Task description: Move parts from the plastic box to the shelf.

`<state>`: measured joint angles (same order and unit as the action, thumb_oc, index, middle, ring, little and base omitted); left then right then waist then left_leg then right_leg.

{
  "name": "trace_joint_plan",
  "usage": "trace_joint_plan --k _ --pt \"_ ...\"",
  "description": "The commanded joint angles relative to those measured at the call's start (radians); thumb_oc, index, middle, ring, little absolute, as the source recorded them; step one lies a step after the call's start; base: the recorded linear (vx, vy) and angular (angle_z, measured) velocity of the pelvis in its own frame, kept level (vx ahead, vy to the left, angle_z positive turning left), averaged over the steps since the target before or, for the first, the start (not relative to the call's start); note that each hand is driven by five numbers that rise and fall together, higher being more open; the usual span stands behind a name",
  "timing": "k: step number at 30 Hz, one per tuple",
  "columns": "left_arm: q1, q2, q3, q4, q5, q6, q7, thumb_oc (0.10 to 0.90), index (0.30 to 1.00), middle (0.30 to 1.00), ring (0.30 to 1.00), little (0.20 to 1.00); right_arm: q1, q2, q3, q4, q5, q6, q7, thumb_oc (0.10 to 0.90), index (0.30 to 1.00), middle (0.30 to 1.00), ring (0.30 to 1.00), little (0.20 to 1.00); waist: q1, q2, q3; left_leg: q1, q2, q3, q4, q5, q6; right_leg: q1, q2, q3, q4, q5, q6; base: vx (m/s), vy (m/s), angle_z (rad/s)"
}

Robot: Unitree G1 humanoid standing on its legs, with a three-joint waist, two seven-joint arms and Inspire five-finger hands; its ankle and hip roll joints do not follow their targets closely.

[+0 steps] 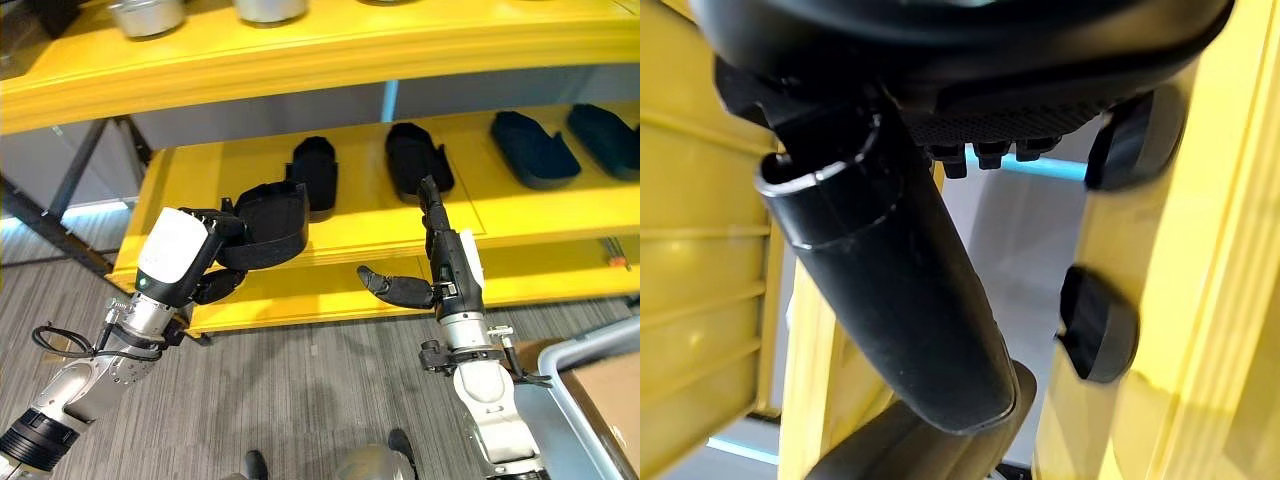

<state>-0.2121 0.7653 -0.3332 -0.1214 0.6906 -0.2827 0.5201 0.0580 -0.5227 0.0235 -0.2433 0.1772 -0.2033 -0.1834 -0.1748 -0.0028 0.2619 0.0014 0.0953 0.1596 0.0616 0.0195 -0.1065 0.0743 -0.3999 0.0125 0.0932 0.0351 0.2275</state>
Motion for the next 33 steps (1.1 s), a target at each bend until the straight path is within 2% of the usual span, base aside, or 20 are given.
trace_joint_plan --k 1,3,4,5,7,9,10,11,12,13,15,17,20,21,25,26,27,28,32,33 --pt "-0.09 -0.059 0.153 -0.14 0.0 -0.066 0.108 0.4 0.3 0.3 0.3 0.3 -0.074 -0.063 -0.054 -0.117 -0.064 -0.085 -0.063 0.9 1.0 1.0 1.0 1.0 -0.037 0.028 -0.112 0.06 0.006 0.062 -0.003 -0.141 0.077 -0.092 0.068 -0.007 -0.025 0.03 -0.036 0.07 0.243 0.21" --pt "-0.062 -0.056 0.186 -0.148 0.043 -0.054 0.14 0.4 0.3 0.3 0.3 0.3 -0.087 -0.048 -0.039 -0.111 -0.083 -0.086 -0.047 0.9 1.0 1.0 1.0 1.0 -0.007 0.023 -0.109 0.082 -0.014 0.118 -0.024 -0.149 0.096 -0.1 0.04 -0.131 -0.032 0.066 -0.027 0.08 0.281 -0.21" --pt "-0.017 -0.048 0.231 -0.172 0.082 -0.043 0.16 0.4 0.3 0.3 0.3 0.3 -0.107 -0.035 -0.022 -0.103 -0.085 -0.092 -0.018 0.9 1.0 1.0 1.0 1.0 0.021 0.017 -0.101 0.108 -0.02 0.177 -0.049 -0.147 0.102 -0.119 0.027 -0.234 0.002 0.096 -0.015 0.05 0.203 -0.54" --pt "-0.009 -0.047 0.238 -0.177 0.084 -0.043 0.161 0.4 0.3 0.3 0.3 0.3 -0.11 -0.033 -0.018 -0.101 -0.086 -0.093 -0.015 0.9 1.0 1.0 1.0 1.0 0.024 0.016 -0.1 0.113 -0.022 0.184 -0.055 -0.146 0.103 -0.122 0.025 -0.238 0.007 0.099 -0.014 0.09 0.182 -1.09" --pt "0.042 -0.02 0.298 -0.201 0.095 -0.064 0.183 0.4 0.3 0.3 0.3 0.3 -0.125 -0.034 0.001 -0.093 -0.102 -0.105 -0.015 0.9 1.0 1.0 1.0 1.0 0.049 0.02 -0.099 0.138 -0.026 0.205 -0.084 -0.154 0.112 -0.129 0.058 -0.282 0.063 0.057 -0.003 0.08 0.091 -1.38" --pt "0.048 -0.002 0.321 -0.196 0.096 -0.086 0.216 0.4 0.3 0.3 0.3 0.3 -0.122 -0.047 0.01 -0.111 -0.132 -0.098 -0.038 0.9 1.0 1.0 1.0 1.0 0.05 0.02 -0.104 0.122 -0.03 0.195 -0.09 -0.142 0.125 -0.121 0.154 -0.276 0.077 -0.032 -0.037 0.05 0.013 -0.86" --pt "0.046 0.001 0.32 -0.195 0.096 -0.086 0.221 0.4 0.3 0.3 0.3 0.3 -0.122 -0.049 0.013 -0.112 -0.135 -0.097 -0.042 0.9 1.0 1.0 1.0 1.0 0.05 0.02 -0.106 0.121 -0.03 0.193 -0.09 -0.141 0.126 -0.12 0.166 -0.275 0.078 -0.045 -0.043 0.03 -0.039 -0.42" --pt "0.037 0.011 0.317 -0.185 0.099 -0.082 0.24 0.4 0.3 0.3 0.3 0.3 -0.116 -0.059 0.015 -0.116 -0.15 -0.103 -0.055 0.9 1.0 1.0 1.0 1.0 0.04 0.018 -0.109 0.104 -0.034 0.194 -0.087 -0.123 0.131 -0.12 0.216 -0.26 0.07 -0.072 -0.072 0.05 -0.059 -0.18" --pt "0.018 0.017 0.303 -0.172 0.091 -0.084 0.245 0.4 0.3 0.3 0.3 0.3 -0.1 -0.067 0.011 -0.122 -0.158 -0.106 -0.065 0.9 1.0 1.0 1.0 1.0 0.024 0.02 -0.116 0.095 -0.05 0.16 -0.087 -0.125 0.135 -0.117 0.25 -0.199 0.056 -0.087 -0.083 0.05 -0.057 0.16" --pt "0.013 0.018 0.297 -0.168 0.091 -0.083 0.245 0.4 0.3 0.3 0.3 0.3 -0.096 -0.068 0.008 -0.124 -0.158 -0.106 -0.067 0.9 1.0 1.0 1.0 1.0 0.022 0.02 -0.118 0.093 -0.053 0.154 -0.086 -0.126 0.136 -0.116 0.254 -0.19 0.051 -0.086 -0.085 0.11 -0.038 0.32" --pt "-0.016 0.042 0.268 -0.155 0.082 -0.066 0.233 0.4 0.3 0.3 0.3 0.3 -0.069 -0.092 -0.007 -0.131 -0.165 -0.124 -0.079 0.9 1.0 1.0 1.0 1.0 -0.008 0.024 -0.129 0.09 -0.079 0.105 -0.09 -0.13 0.145 -0.111 0.291 -0.096 0.032 -0.089 -0.096 0.1 -0.078 0.38" --pt "-0.022 0.053 0.257 -0.149 0.096 -0.058 0.232 0.4 0.3 0.3 0.3 0.3 -0.06 -0.105 -0.015 -0.133 -0.168 -0.137 -0.075 0.9 1.0 1.0 1.0 1.0 -0.013 0.025 -0.135 0.088 -0.084 0.103 -0.093 -0.127 0.147 -0.11 0.299 -0.084 0.023 -0.084 -0.101 0.08 -0.153 0.96" --pt "-0.039 0.1 0.221 -0.118 0.118 0.017 0.248 0.4 0.3 0.3 0.3 0.3 -0.062 -0.139 -0.009 -0.12 -0.18 -0.173 -0.083 0.9 1.0 1.0 1.0 1.0 -0.024 0.035 -0.13 0.089 -0.093 0.115 -0.052 -0.154 0.16 -0.111 0.308 -0.084 0.053 -0.105 -0.112 0.1 -0.229 0.18" --pt "-0.054 0.122 0.207 -0.087 0.111 0.067 0.251 0.4 0.3 0.3 0.3 0.3 -0.072 -0.151 0.001 -0.113 -0.185 -0.182 -0.088 0.9 1.0 1.0 1.0 1.0 -0.026 0.04 -0.12 0.074 -0.097 0.117 0.005 -0.174 0.166 -0.118 0.312 -0.08 0.091 -0.129 -0.125 0.07 -0.225 0.02" --pt "-0.063 0.144 0.196 -0.046 0.091 0.119 0.259 0.4 0.3 0.3 0.3 0.3 -0.087 -0.176 0.006 -0.098 -0.194 -0.196 -0.088 0.9 1.0 1.0 1.0 1.0 -0.027 0.047 -0.098 0.038 -0.121 0.119 0.14 -0.236 0.17 -0.127 0.308 -0.077 0.159 -0.173 -0.143 0.02 -0.148 0.02" --pt "-0.077 0.142 0.17 -0.007 0.09 0.147 0.281 0.4 0.3 0.3 0.3 0.3 -0.096 -0.2 0.008 -0.094 -0.188 -0.193 -0.094 0.9 1.0 1.0 1.0 1.0 -0.026 0.036 -0.078 -0.046 -0.097 0.113 0.32 -0.203 0.123 -0.111 0.302 -0.066 0.161 -0.179 -0.166 0.02 -0.115 0.02" --pt "-0.089 0.14 0.165 0.02 0.079 0.177 0.277 0.4 0.3 0.3 0.3 0.3 -0.11 -0.218 0.013 -0.066 -0.2 -0.213 -0.092 0.9 1.0 1.0 1.0 1.0 -0.022 0.037 -0.06 -0.11 -0.054 0.068 0.406 -0.121 0.067 -0.091 0.303 -0.051 0.154 -0.185 -0.18 0.03 -0.088 0.19" --pt "-0.091 0.139 0.163 0.025 0.076 0.182 0.279 0.4 0.3 0.3 0.3 0.3 -0.113 -0.221 0.013 -0.06 -0.195 -0.213 -0.088 0.9 1.0 1.0 1.0 1.0 -0.022 0.038 -0.057 -0.116 -0.047 0.063 0.411 -0.113 0.06 -0.088 0.304 -0.051 0.152 -0.186 -0.182 0.09 0.098 0.33" --pt "-0.023 0.121 0.211 0.055 0.062 0.211 0.321 0.4 0.3 0.3 0.3 0.3 -0.111 -0.246 -0.011 -0.074 -0.192 -0.21 -0.03 0.9 1.0 1.0 1.0 1.0 -0.041 0.059 -0.068 -0.034 0.106 0.037 0.168 -0.048 0.044 -0.096 0.276 -0.029 0.165 -0.2 -0.172 0.18 0.328 -0.12" --pt "0.018 0.124 0.247 0.074 0.063 0.195 0.337 0.4 0.3 0.3 0.3 0.3 -0.093 -0.253 -0.019 -0.082 -0.184 -0.227 -0.005 0.9 1.0 1.0 1.0 1.0 -0.048 0.059 -0.077 0.008 0.169 0.014 0.058 0.041 0.017 -0.101 0.269 -0.004 0.175 -0.211 -0.169 0.2 0.399 -0.08"
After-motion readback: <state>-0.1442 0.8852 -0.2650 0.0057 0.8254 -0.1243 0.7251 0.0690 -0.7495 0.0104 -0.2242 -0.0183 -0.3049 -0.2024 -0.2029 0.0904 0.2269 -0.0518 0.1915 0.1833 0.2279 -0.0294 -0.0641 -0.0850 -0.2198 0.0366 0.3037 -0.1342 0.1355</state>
